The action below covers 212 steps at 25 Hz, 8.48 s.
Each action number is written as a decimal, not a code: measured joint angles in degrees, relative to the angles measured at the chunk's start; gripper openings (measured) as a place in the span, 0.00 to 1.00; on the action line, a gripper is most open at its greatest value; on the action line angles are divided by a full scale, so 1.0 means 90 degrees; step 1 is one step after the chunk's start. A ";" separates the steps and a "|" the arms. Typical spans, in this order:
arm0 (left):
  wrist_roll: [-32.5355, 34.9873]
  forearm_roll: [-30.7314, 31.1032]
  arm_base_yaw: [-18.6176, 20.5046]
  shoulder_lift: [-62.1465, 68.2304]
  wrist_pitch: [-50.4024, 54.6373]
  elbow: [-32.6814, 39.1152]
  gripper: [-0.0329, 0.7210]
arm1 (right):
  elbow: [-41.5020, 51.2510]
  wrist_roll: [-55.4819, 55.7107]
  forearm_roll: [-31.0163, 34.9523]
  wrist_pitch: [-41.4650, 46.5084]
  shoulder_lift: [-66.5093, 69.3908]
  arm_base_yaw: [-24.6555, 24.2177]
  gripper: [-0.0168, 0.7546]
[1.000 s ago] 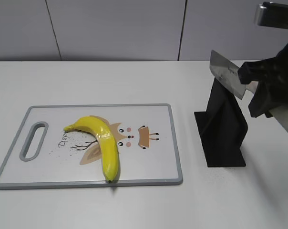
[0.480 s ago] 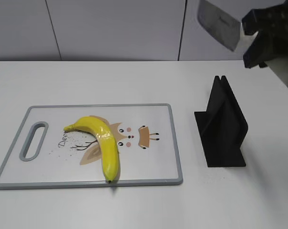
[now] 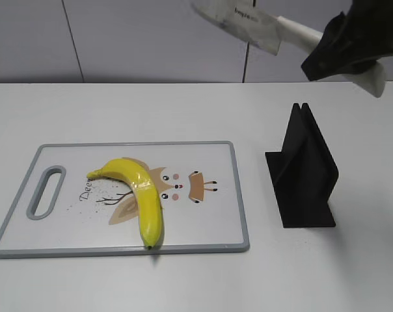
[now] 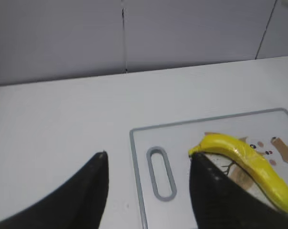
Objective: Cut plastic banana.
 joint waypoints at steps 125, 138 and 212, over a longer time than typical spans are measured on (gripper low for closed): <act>0.5148 -0.0679 -0.2635 0.8463 -0.0277 -0.3954 0.90 | -0.2400 -0.5844 0.1991 0.2013 0.3300 0.0033 0.27; 0.5138 -0.0548 -0.2635 0.7430 -0.0218 -0.4207 0.88 | -0.2400 -0.5315 0.1220 0.2028 0.3300 0.0033 0.27; -0.1054 0.1096 0.0217 -0.1551 0.1826 0.0440 0.75 | 0.1737 0.5439 -0.1312 0.0128 -0.1414 0.0033 0.27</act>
